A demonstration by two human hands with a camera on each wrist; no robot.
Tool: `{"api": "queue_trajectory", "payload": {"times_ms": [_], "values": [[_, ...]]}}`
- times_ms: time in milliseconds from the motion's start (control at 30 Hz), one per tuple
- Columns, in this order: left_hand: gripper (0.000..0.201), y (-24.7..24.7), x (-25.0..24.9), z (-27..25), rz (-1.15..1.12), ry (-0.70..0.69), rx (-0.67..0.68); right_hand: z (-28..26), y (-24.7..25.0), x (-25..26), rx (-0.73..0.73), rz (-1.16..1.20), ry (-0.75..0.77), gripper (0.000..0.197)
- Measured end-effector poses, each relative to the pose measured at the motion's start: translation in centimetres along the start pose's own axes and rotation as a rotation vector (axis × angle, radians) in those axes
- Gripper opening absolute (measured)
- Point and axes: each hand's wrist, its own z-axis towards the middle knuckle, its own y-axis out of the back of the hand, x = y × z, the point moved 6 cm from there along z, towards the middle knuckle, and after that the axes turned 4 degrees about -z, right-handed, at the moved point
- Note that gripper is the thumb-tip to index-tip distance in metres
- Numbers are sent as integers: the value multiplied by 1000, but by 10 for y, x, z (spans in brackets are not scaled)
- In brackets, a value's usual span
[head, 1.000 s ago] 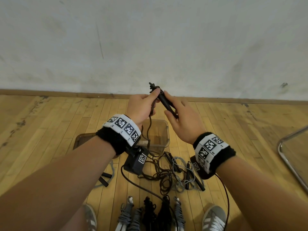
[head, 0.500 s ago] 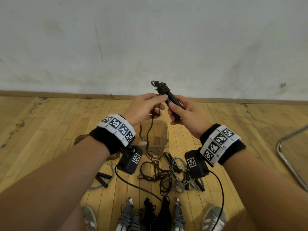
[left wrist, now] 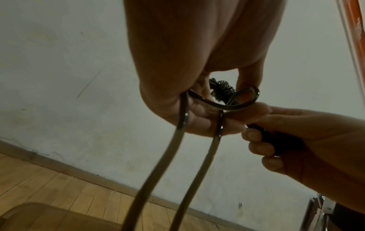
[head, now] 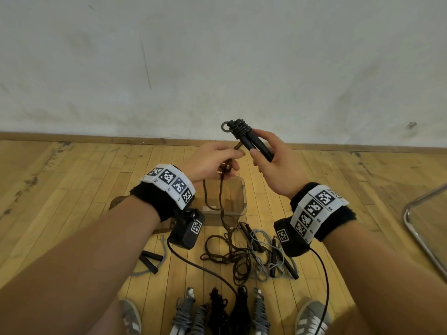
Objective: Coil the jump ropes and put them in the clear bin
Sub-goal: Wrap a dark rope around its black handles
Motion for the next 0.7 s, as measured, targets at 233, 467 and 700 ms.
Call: {"api": "queue_trajectory", "payload": {"times_ms": [233,467,700], "values": [[39,-3,-4,-1,179,-69,46,-1,4,-2,-73,-152,36,46],[23,-2,-1,-1,130,-37,59,-1,6,0,-75,-262,25,48],[25,-4,-3,-1,-89,-114,-99,2,7,-1,-110,-370,-10,52]]}}
